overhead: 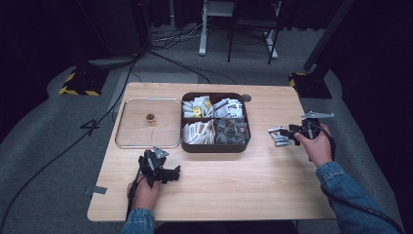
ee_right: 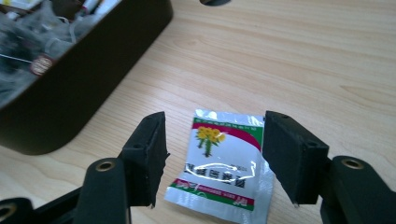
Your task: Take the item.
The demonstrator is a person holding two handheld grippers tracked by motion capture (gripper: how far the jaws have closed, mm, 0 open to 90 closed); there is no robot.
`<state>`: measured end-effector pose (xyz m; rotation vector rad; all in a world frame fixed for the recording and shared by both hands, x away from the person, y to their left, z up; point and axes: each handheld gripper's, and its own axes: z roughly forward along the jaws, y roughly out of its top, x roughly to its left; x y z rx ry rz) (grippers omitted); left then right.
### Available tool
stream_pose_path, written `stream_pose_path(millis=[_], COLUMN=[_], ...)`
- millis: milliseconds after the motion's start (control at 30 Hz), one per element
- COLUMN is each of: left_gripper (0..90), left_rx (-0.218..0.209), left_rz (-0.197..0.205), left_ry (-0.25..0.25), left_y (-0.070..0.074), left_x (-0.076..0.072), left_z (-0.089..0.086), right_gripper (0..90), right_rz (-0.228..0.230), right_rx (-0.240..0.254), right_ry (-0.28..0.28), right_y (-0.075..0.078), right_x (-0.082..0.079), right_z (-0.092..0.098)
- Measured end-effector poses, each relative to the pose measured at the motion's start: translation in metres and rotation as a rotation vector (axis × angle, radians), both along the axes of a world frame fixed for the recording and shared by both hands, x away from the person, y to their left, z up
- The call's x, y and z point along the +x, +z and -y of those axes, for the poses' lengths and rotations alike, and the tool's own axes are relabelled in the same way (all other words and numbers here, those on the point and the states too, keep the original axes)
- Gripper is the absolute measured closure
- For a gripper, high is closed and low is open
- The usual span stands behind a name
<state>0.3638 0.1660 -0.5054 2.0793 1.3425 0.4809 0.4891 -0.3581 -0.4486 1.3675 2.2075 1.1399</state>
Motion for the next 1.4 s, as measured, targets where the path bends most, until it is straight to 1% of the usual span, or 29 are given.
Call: stream_pose_path(millis=[133,233,333,467,667,767,833,867,967,1033,1067,1200,1267,1300,1333,1367,1400], left_gripper=[0.0,0.0,0.0,0.0,0.0,0.0,0.0,0.0,0.0,0.0,0.0,0.0,0.0,0.0,0.0,0.0,0.0], left_rx=[0.0,0.001,0.004,0.007,0.001,0.001,-0.001,0.0,0.0,0.0,0.0,-0.001,-0.001,-0.001,-0.001,-0.001,-0.001], left_rz=[0.0,0.0,-0.001,0.002,-0.001,-0.001,-0.002,-0.001,-0.001,-0.001,-0.001,-0.001,-0.001,-0.001,-0.001,-0.001,-0.002], left_ry=[0.0,0.003,0.007,0.006,0.001,-0.001,-0.002,-0.002,-0.002,-0.002,-0.002,-0.002,-0.002,-0.002,-0.002,-0.002,-0.002], left_y=[0.0,0.0,0.0,0.0,0.0,0.0,0.0,0.0,0.0,0.0,0.0,0.0,0.0,0.0,0.0,0.0,0.0], left_x=[0.0,-0.001,-0.002,-0.003,-0.002,-0.001,-0.001,-0.001,-0.001,-0.001,-0.001,-0.001,-0.001,-0.001,-0.001,-0.001,-0.001], left_z=[0.0,0.0,-0.001,-0.001,-0.001,-0.001,-0.001,-0.001,-0.001,-0.001,-0.001,-0.001,-0.001,-0.001,-0.001,-0.001,-0.001], right_gripper=[40.5,40.1,39.9,39.5,36.4,33.8,31.4,29.2,29.1,29.6,29.6,28.9,28.8,28.6,28.6,28.3,28.3], right_rz=[0.017,0.031,0.03,0.034,0.047,0.055,0.057,0.046,0.01,0.008,0.009,0.002,-0.007,-0.017,-0.017,-0.024,-0.024], right_rx=[0.008,0.019,0.029,0.042,0.025,-0.005,-0.017,-0.021,-0.046,-0.073,-0.079,-0.091,-0.091,-0.084,-0.084,-0.076,-0.076], right_ry=[0.039,0.074,0.109,0.167,0.252,0.292,0.309,0.315,0.343,0.359,0.365,0.395,0.406,0.411,0.411,0.415,0.415], right_y=[0.011,0.02,0.025,0.03,0.033,0.031,0.029,0.026,0.02,0.016,0.014,0.006,0.001,-0.004,-0.004,-0.011,-0.011], right_x=[-0.009,-0.019,-0.029,-0.045,-0.063,-0.072,-0.077,-0.08,-0.086,-0.09,-0.093,-0.1,-0.103,-0.105,-0.105,-0.107,-0.107], right_z=[-0.003,-0.005,-0.009,-0.017,-0.032,-0.04,-0.044,-0.047,-0.052,-0.056,-0.057,-0.064,-0.066,-0.068,-0.068,-0.069,-0.069])
